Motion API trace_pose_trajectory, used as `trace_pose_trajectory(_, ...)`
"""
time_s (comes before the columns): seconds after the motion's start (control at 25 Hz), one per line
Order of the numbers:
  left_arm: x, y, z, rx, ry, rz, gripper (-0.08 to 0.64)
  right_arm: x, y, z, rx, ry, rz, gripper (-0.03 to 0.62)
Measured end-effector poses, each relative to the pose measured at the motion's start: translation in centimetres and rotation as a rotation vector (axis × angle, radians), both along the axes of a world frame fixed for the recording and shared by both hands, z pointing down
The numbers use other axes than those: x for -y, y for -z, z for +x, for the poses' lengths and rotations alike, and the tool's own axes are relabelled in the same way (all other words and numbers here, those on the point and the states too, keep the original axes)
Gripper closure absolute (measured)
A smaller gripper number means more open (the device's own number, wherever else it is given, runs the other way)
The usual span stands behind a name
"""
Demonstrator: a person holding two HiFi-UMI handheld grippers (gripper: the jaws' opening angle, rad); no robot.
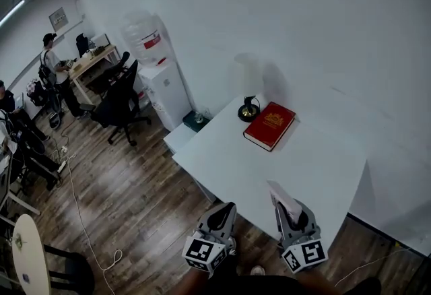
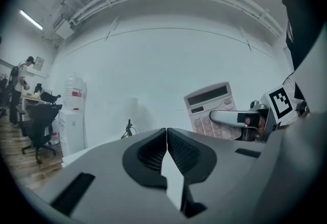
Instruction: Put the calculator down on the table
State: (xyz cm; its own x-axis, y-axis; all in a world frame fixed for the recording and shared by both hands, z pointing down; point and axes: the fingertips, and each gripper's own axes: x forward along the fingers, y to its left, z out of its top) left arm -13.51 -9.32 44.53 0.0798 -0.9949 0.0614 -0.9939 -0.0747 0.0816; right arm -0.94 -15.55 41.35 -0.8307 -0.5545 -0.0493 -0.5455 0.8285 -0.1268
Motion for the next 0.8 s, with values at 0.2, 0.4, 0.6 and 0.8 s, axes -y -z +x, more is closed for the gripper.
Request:
trace_pose_trajectory(0.2,4.5,-1.4,-2.8,-0.004,-0.075,-0.041,0.538,3.4,0.0,-3.1,0.011,-0.055,-0.016,0.471)
trace_pose_trajectory(0.4,8.4,-1.3,-5.2,0.005,-0.16,-0.021,0.538,6.4,0.5,-5.1,0.04,-0.13,-0.017,0.471)
trace_pose_trajectory(0.6,11.8,-1.4,-6.4,-0.011,-0.245,-0.009,0.538,8.6,0.5,-6.5,0.032,-0.192,-0.008,0.471)
trace_pose_trajectory(0.8,14.1,-1.9,-6.5,-0.016,-0.35,-0.003,0.538,10.5,0.2,-6.5,-0.001,-0.262,-0.003,0.471)
